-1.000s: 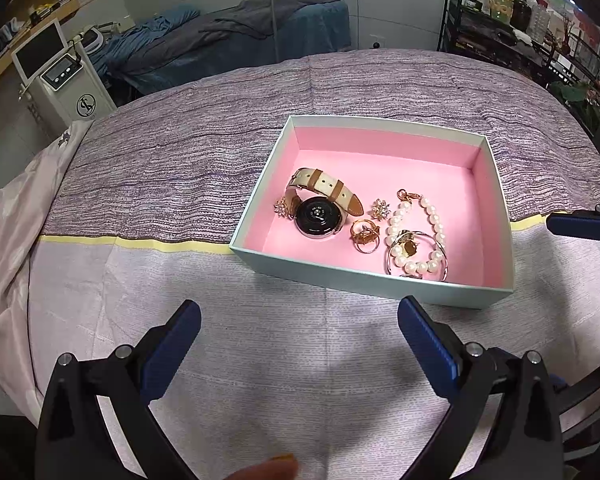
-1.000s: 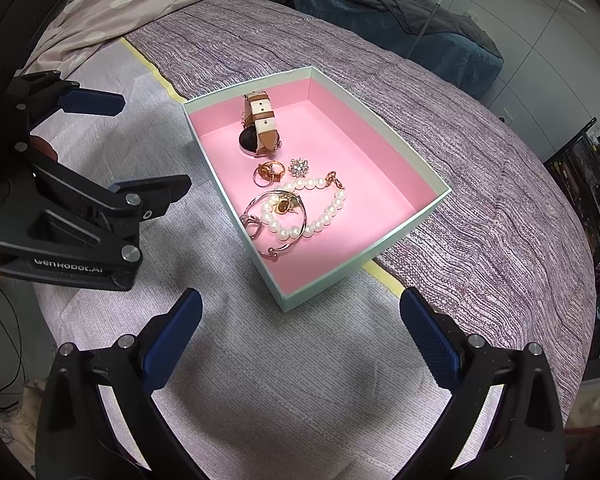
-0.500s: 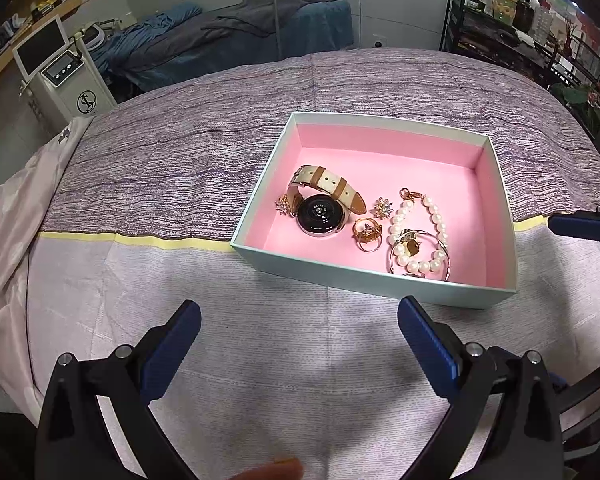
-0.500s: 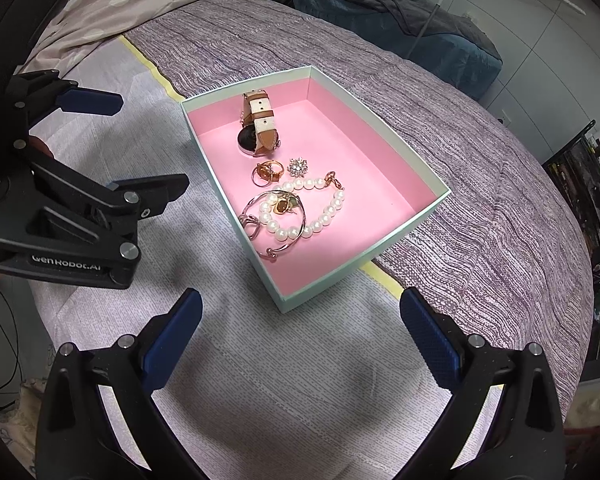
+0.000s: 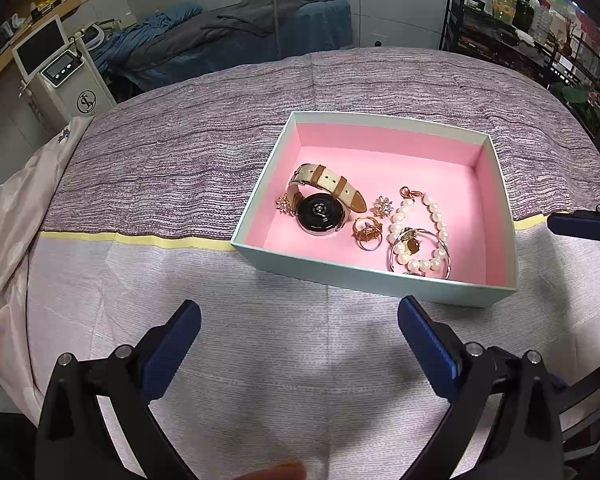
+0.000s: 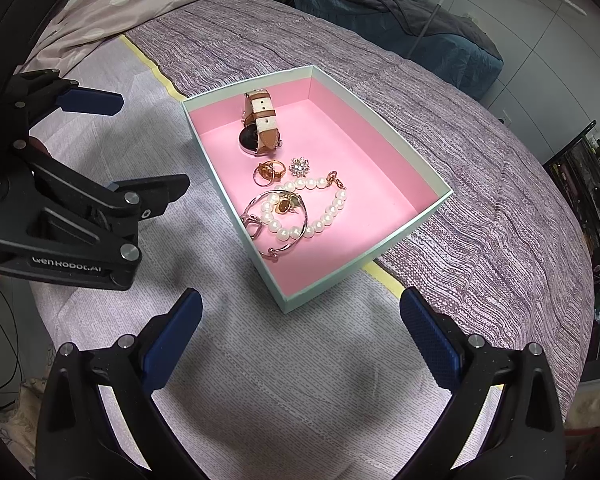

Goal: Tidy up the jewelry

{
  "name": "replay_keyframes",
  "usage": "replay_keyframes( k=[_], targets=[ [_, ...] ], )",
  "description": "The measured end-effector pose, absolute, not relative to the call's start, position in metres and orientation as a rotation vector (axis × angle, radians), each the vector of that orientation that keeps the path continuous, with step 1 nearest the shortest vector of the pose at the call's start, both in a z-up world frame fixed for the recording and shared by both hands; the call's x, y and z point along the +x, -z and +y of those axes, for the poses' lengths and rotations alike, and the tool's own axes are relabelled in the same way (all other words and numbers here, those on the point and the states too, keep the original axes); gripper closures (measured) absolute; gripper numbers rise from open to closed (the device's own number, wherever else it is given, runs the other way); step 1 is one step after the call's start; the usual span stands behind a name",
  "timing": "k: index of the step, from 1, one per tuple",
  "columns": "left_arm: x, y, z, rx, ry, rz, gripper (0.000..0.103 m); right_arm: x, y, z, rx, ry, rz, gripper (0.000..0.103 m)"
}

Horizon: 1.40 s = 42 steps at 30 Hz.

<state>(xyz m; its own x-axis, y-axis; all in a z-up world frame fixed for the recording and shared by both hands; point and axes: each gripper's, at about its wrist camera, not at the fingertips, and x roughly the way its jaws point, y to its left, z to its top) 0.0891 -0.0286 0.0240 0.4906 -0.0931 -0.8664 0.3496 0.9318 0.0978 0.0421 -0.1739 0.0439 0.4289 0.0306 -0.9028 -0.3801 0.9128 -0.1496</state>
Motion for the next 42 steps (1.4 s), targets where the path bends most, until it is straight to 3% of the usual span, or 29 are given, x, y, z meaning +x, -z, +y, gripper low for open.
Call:
replay_keyframes(
  k=[42],
  targets=[
    [0.0900, -0.0226, -0.0281, 0.277, 0.271, 1.027, 0.006, 0.0413, -0.0438, -0.1747, -0.361, -0.252, 1.102, 0.005]
  ],
)
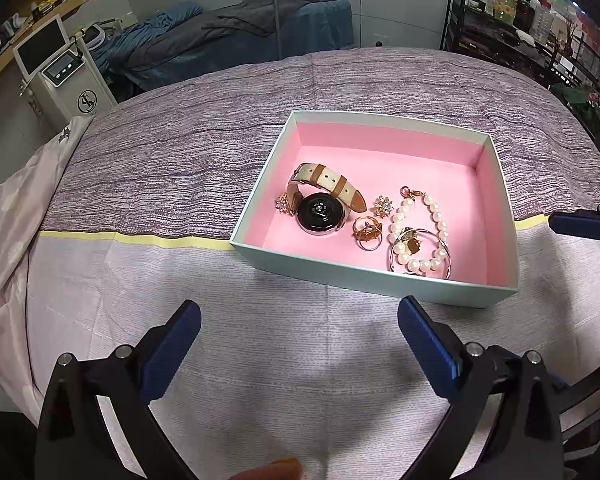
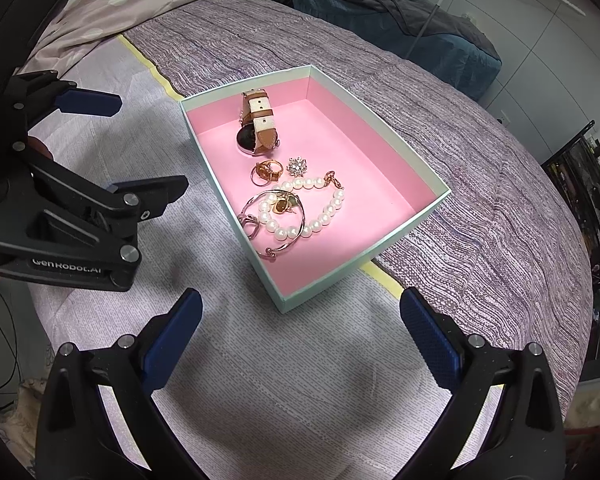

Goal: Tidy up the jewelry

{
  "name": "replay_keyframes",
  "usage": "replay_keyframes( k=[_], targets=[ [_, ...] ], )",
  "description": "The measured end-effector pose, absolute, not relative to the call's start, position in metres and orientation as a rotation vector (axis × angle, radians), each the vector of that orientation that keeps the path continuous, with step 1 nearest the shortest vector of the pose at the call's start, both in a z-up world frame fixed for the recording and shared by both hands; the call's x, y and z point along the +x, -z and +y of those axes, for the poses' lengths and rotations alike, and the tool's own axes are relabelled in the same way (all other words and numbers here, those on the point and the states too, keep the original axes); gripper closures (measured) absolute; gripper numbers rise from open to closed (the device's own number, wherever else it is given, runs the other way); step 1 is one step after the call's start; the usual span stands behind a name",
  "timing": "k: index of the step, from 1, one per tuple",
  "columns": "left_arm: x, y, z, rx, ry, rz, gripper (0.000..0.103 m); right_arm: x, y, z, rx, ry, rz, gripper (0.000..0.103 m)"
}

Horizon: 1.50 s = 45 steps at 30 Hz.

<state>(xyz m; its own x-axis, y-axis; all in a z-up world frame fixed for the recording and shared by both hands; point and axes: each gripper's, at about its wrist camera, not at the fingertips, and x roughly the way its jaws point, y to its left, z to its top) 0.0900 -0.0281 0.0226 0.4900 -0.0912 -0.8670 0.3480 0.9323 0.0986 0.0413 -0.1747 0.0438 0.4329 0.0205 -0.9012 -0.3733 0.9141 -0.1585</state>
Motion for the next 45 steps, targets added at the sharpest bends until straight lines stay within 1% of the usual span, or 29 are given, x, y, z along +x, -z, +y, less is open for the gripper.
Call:
replay_keyframes(
  k=[45],
  targets=[
    [0.087, -0.012, -0.034, 0.314, 0.261, 1.013, 0.006, 0.044, -0.034, -0.178, -0.389, -0.215, 1.107, 0.005]
  ],
)
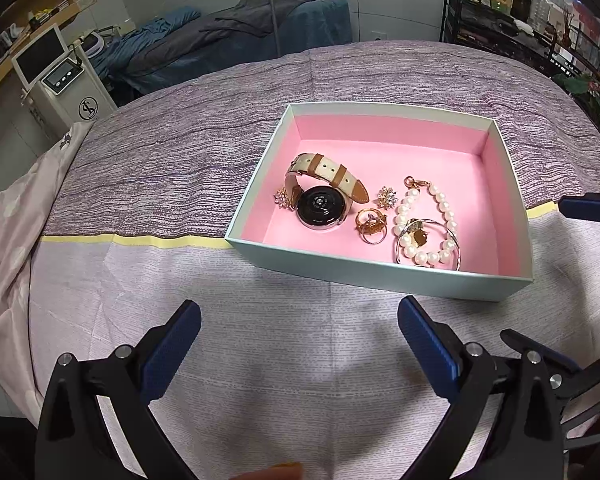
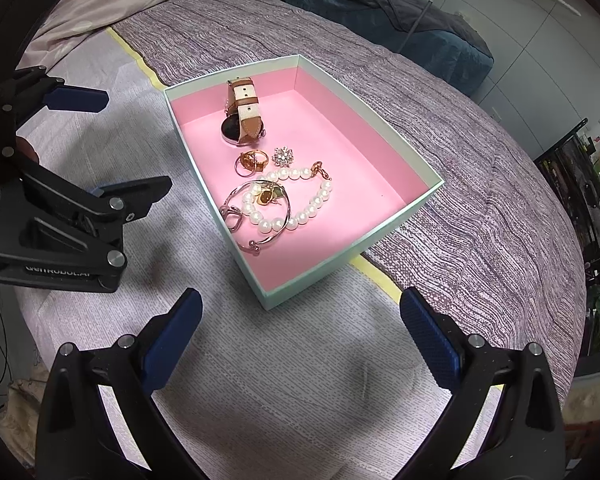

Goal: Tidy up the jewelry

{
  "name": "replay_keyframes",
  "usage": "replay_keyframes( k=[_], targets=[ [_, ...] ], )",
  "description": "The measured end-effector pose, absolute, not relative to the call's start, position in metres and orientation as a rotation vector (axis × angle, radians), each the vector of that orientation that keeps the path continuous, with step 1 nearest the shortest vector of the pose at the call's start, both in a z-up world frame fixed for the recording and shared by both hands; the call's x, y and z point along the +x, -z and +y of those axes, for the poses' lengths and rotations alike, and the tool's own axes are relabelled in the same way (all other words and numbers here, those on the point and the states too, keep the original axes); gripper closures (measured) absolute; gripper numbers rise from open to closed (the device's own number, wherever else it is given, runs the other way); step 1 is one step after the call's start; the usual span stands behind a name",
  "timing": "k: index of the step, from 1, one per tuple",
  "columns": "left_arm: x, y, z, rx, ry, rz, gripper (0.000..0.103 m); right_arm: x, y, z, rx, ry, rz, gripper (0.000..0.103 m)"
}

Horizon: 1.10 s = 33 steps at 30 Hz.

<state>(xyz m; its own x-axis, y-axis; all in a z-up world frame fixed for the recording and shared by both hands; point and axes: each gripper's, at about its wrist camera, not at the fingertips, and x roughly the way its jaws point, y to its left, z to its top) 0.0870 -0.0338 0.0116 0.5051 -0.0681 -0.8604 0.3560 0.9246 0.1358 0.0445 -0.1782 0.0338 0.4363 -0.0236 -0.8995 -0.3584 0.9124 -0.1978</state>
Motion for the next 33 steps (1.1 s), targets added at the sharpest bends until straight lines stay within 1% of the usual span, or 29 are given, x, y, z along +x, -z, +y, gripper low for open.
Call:
replay_keyframes(
  k=[5, 14, 33],
  targets=[
    [0.086, -0.004, -0.035, 0.341, 0.252, 1.013, 0.006, 0.045, -0.027, -0.180, -0.416, -0.186, 1.109, 0.005],
    [0.081, 0.031, -0.041, 0.457, 0.237, 1.026, 0.006, 0.044, 0.003, -0.182, -0.486, -0.134, 1.148, 0.006],
    [0.075, 0.040, -0.045, 0.493, 0.254, 0.951, 0.005, 0.046, 0.010, -0.182, -0.488, -0.127, 1.141, 0.005]
  ],
)
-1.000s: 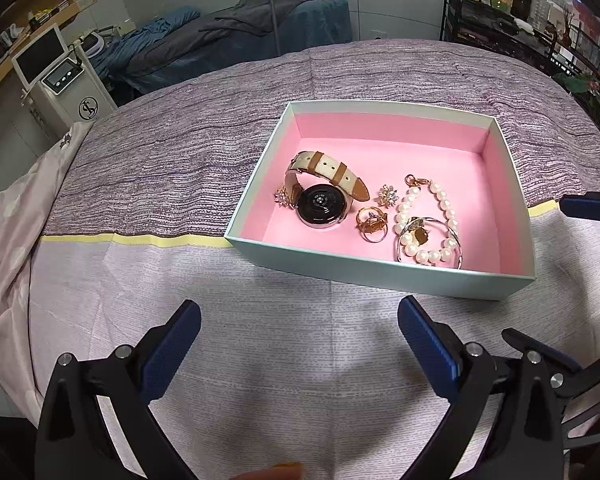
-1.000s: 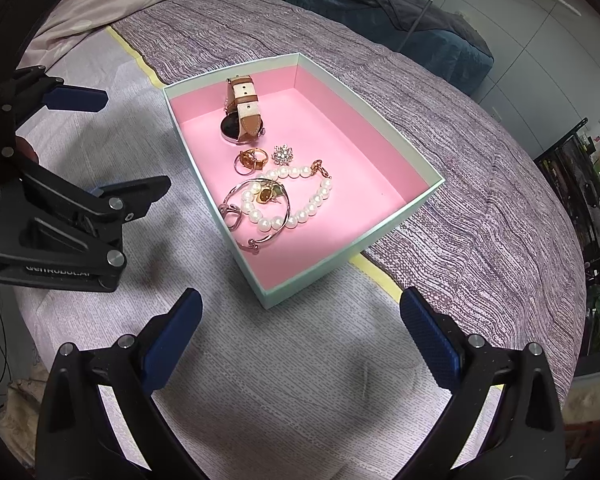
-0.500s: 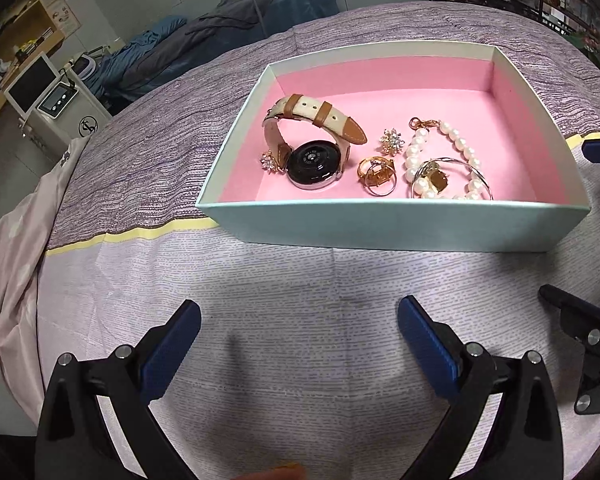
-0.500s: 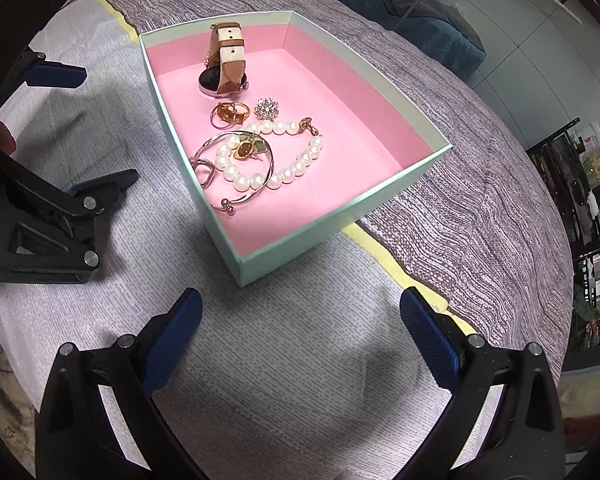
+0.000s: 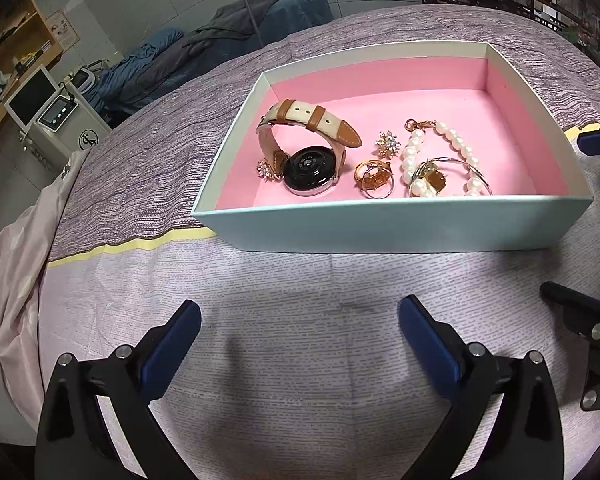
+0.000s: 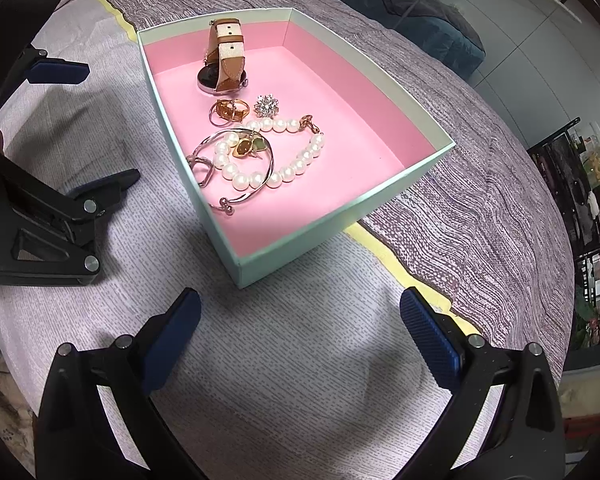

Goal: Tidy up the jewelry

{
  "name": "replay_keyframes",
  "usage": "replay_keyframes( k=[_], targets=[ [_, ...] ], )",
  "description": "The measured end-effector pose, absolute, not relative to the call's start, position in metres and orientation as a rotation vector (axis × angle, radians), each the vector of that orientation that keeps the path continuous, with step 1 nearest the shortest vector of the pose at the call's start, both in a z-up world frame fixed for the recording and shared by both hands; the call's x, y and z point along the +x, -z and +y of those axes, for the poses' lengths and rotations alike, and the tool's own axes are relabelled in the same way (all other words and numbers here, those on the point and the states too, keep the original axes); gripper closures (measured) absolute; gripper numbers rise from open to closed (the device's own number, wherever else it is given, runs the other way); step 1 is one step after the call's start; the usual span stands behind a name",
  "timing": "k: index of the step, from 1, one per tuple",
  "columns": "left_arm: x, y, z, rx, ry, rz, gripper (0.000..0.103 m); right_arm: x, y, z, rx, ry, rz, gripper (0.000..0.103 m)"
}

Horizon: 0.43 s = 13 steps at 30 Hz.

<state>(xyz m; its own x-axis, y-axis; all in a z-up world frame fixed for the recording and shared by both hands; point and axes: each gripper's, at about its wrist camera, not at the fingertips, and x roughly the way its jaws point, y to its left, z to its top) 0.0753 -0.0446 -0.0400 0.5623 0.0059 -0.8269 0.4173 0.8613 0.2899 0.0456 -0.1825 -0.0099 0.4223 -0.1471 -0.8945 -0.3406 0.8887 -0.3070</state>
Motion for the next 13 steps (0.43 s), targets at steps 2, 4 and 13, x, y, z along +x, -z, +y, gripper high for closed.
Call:
replay_keyframes(
  k=[2, 4, 13],
  targets=[
    [0.0754, 0.0404, -0.0461, 0.501, 0.254, 0.946, 0.005, 0.0456, 0.0104, -0.1826, -0.486, -0.127, 1.142, 0.005],
    [0.0756, 0.0409, -0.0467, 0.502, 0.253, 0.948, 0.005, 0.0455, 0.0102, -0.1820, -0.489, -0.127, 1.141, 0.005],
    [0.0757, 0.0407, -0.0489, 0.504, 0.251, 0.954, 0.005, 0.0470, 0.0104, -0.1794, -0.489, -0.128, 1.145, 0.005]
  ],
)
